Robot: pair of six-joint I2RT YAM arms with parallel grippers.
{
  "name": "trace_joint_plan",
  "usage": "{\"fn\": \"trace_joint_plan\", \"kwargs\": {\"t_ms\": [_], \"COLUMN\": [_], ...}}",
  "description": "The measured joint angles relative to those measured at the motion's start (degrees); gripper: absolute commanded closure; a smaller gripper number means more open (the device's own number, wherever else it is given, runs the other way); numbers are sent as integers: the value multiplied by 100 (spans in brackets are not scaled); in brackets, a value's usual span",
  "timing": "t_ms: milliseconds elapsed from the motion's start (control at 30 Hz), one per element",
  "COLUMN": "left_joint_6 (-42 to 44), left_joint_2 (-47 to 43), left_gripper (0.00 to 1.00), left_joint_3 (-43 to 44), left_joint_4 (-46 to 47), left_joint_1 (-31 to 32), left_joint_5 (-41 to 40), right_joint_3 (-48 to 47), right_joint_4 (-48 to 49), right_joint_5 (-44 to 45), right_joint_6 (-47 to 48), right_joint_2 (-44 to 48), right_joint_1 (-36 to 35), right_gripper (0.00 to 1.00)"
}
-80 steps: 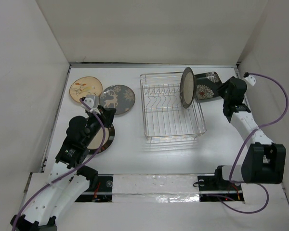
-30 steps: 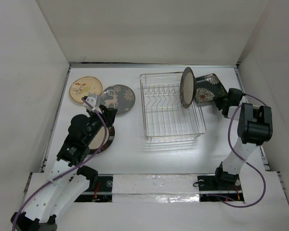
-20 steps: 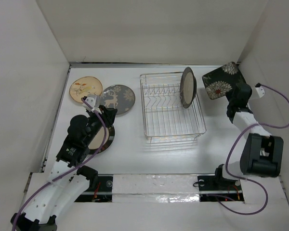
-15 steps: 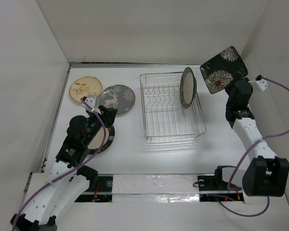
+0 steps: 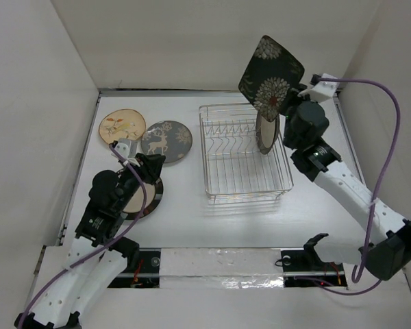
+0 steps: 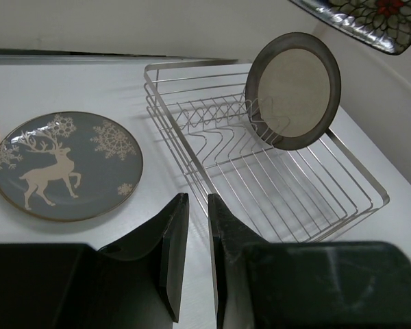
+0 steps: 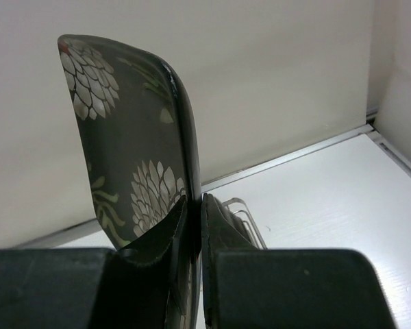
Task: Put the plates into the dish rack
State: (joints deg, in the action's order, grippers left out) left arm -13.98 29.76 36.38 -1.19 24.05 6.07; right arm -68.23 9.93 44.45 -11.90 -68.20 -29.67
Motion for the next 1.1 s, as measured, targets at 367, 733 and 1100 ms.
{"fn": "trace_joint_plan", "kwargs": {"t_ms": [367,733,1100], "left_joint_6": [-4,-9,-9], "left_joint_2": [-214,-203,-131], "left_gripper": [84,84,84], "left_joint_3": [0,0,0], "left_joint_4": [4,4,4], "left_joint_1": [0,0,0], "left_joint_5": [66,146,157], "right_joint_3": [-483,-525,-278], "right_joint_4": [1091,3261,4199], "right_joint_5": [1325,2208,2343], "right_joint_6": [2218,4457,4918], "right_joint_2": [-1703,-2564,-2951], "right_joint_1": [-1132,-1117,-970], "right_gripper": [100,100,100]}}
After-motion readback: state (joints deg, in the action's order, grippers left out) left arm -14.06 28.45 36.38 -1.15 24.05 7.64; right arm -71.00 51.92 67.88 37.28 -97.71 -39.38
